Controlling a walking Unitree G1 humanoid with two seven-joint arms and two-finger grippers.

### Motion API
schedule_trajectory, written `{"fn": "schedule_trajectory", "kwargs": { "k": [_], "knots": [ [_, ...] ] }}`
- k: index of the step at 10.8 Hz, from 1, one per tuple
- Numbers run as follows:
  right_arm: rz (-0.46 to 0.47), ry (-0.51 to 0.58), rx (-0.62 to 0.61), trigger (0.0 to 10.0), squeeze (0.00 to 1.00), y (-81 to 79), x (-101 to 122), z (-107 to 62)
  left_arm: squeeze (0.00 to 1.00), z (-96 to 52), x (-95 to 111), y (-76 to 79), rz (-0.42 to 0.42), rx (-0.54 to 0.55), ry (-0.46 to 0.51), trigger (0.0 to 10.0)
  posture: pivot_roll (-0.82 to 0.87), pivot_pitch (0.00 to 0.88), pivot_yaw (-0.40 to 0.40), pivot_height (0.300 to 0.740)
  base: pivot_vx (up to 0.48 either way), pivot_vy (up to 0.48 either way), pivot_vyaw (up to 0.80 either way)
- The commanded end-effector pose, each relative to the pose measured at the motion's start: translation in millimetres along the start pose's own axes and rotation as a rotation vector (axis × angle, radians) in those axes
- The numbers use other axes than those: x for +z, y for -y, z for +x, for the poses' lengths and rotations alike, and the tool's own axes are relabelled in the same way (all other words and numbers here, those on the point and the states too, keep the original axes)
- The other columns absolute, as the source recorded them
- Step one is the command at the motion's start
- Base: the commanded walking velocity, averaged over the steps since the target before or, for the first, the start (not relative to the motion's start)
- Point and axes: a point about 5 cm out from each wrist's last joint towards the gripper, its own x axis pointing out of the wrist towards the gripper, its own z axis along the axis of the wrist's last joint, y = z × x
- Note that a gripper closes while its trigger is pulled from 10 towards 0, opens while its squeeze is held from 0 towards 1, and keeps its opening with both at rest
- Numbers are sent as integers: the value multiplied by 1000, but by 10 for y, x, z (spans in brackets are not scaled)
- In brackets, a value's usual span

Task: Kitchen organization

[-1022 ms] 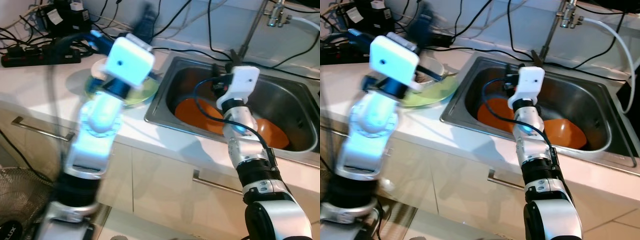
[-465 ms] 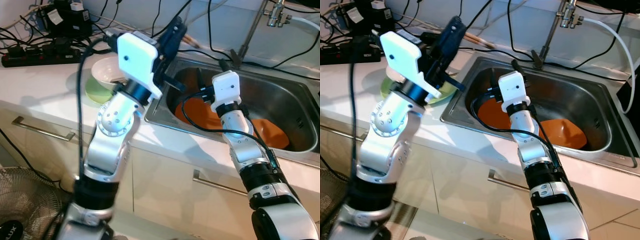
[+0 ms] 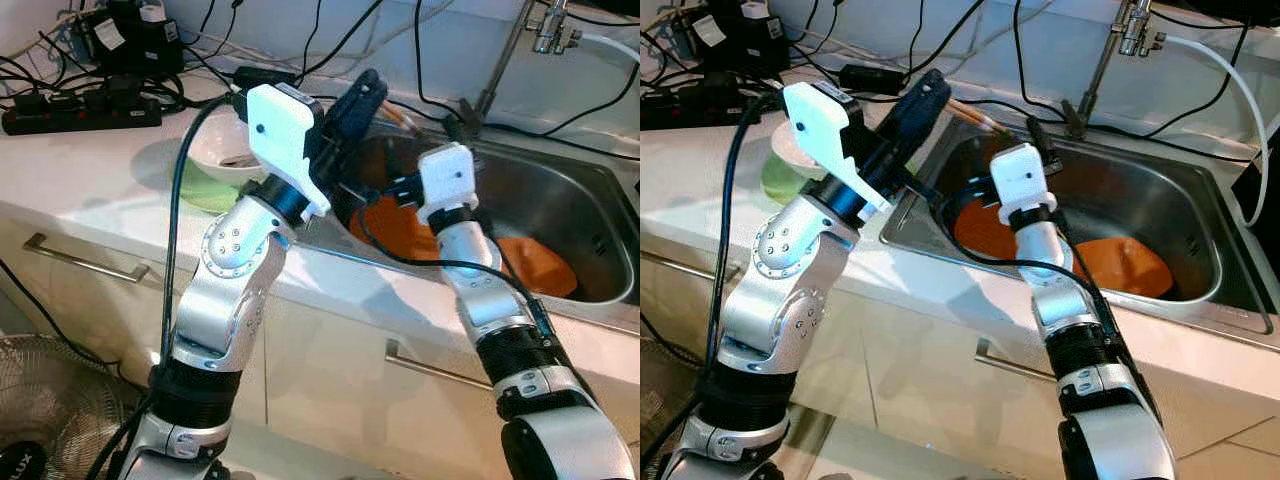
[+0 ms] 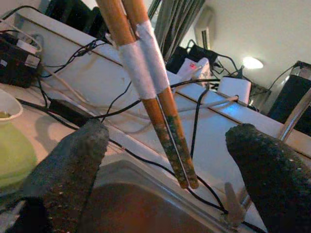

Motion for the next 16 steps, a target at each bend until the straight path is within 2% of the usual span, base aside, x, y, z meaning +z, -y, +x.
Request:
{"fn": "schedule_trajectory", "kwargs": {
  "k": [1, 2, 6, 7, 8, 16],
  "knots": [
    [-15, 23, -4, 10000, 353, 16, 41, 15, 0, -11, 21, 31, -15, -18, 5, 10000, 240, 19, -52, 740, 0, 0, 0],
    [-16, 22, -1, 10000, 0, 10, 40, 15, 0, -22, 10, 34, -23, -27, -9, 10000, 240, 18, -51, 740, 0, 0, 0],
    [-6, 24, -3, 10000, 0, -2, 45, 15, 0, -56, -108, 71, -9, -59, -95, 10000, 240, 21, -50, 740, 0, 0, 0],
    [-3, 27, -4, 706, 0, 0, 54, 21, 0, -68, -106, 64, -5, -56, -96, 10000, 244, 27, -52, 740, 0, 0, 0],
    [-2, 28, -3, 0, 0, 0, 55, 21, 0, -72, -103, 62, -1, -56, -95, 10000, 244, 27, -52, 740, 0, 0, 0],
    [4, 32, -6, 0, 0, 3, 62, 25, 0, -70, -142, 53, 18, -52, -125, 10000, 242, 30, -48, 740, 0, 0, 0]
  ]
}}
